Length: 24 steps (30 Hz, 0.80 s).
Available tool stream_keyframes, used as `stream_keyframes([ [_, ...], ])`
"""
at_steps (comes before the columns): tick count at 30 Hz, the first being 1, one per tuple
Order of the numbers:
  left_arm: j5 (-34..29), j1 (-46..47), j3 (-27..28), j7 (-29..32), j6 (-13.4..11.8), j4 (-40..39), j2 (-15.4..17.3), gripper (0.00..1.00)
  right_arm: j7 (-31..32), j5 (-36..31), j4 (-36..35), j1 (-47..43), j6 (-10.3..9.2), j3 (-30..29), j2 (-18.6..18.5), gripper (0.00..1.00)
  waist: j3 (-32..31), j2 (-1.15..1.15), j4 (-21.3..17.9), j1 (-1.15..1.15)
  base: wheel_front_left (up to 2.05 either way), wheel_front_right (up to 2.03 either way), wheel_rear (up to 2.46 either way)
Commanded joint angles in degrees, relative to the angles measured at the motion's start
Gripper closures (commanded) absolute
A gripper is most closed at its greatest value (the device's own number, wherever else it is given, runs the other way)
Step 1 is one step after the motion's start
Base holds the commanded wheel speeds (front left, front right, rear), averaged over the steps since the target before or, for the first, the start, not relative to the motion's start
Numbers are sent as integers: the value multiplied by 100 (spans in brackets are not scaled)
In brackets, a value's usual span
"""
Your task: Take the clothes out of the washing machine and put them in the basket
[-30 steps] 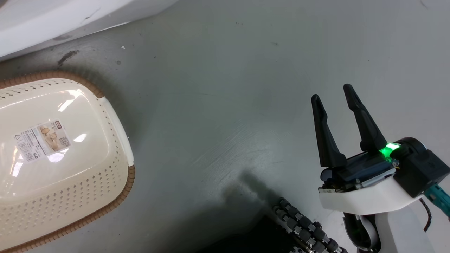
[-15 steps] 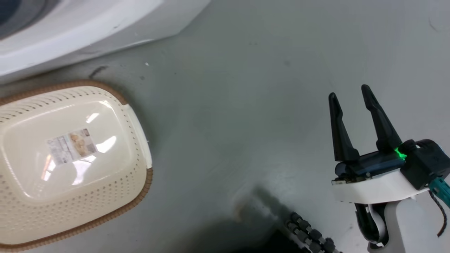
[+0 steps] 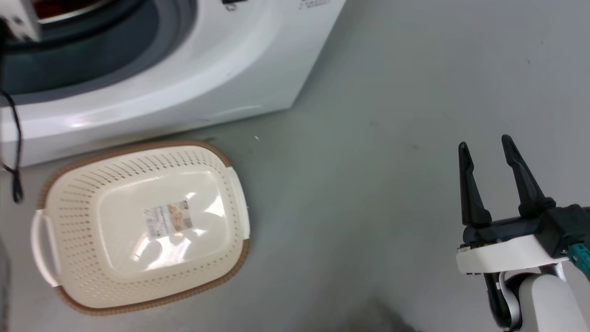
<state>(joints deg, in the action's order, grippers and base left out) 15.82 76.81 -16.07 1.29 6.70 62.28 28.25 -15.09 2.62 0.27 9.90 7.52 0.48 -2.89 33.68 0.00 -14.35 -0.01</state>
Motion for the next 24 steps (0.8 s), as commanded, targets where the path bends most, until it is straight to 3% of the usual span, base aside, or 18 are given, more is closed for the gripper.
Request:
stream_keyframes([
  [1, 99, -197, 41, -167, 20, 25, -79, 100, -12, -66, 20, -64, -6, -24, 3, 0, -476, 0, 361, 1, 0, 0, 0],
  [6, 301, -977, 1, -899, 53, 11, -427, 100, -12, -166, 116, -274, -6, -67, 4, 0, -1082, 0, 572, 1, 0, 0, 0],
  [14, 458, -1975, -75, -1562, 66, -446, -590, 100, -12, -256, 236, -610, -6, -63, 4, 0, -1912, 0, 789, 1, 0, 0, 0],
  [19, 496, -2725, 36, -1649, -69, -1226, -614, 100, -12, -286, 296, -866, -6, -41, 4, 0, -2404, 0, 889, 1, 0, 0, 0],
  [24, 490, -3600, 275, -1653, -326, -2621, -600, 100, -12, -332, 331, -1101, -6, -44, 4, 0, -2793, 0, 997, 1, 0, 0, 0],
])
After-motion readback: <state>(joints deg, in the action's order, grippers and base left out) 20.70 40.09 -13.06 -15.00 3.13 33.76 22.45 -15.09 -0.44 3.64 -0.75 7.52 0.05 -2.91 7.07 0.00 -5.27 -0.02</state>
